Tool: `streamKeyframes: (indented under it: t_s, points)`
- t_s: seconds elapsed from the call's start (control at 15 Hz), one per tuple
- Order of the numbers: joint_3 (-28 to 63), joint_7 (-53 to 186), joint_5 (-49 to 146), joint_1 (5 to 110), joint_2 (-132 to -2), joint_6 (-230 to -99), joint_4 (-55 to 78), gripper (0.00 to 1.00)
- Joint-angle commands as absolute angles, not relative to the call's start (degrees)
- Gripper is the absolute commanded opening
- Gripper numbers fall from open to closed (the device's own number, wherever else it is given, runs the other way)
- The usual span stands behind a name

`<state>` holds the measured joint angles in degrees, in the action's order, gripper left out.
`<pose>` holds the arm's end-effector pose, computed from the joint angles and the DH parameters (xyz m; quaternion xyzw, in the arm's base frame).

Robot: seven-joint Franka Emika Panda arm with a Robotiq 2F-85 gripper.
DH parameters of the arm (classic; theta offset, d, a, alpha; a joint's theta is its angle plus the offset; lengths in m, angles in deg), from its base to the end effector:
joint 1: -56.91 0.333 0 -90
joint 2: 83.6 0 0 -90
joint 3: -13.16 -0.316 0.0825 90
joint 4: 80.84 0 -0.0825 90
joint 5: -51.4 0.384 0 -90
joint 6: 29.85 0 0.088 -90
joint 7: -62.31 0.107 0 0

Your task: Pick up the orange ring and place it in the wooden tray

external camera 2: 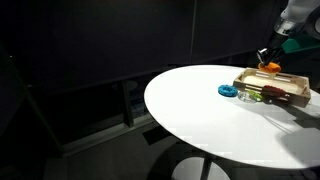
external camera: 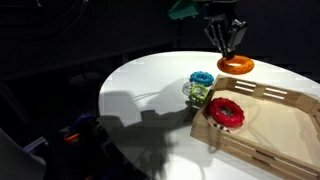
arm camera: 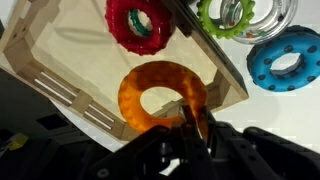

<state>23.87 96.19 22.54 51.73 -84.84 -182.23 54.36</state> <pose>0.5079 -0.1305 0.3672 0.9513 -0.2217 0.1764 0.1213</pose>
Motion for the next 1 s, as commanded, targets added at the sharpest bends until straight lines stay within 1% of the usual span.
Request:
streamKeyframes:
  t_s: [0.0,0.07,0.2,0.33,0.67,0.93]
  points:
    - [22.2,99.7,20.2,50.0,-89.0,-177.3,56.3,0.06]
    - [21.8,100.1,19.9,49.8,-89.7,-176.1,56.5,0.31]
    - [20.9,100.9,19.5,49.3,-91.0,-174.2,57.0,0.44]
    - [20.0,101.2,19.7,48.9,-92.0,-173.0,57.4,0.61]
    - [18.7,97.7,23.5,48.9,-93.6,-172.1,58.4,0.99]
    - [18.0,89.5,32.3,50.3,-94.4,-170.9,58.6,1.0]
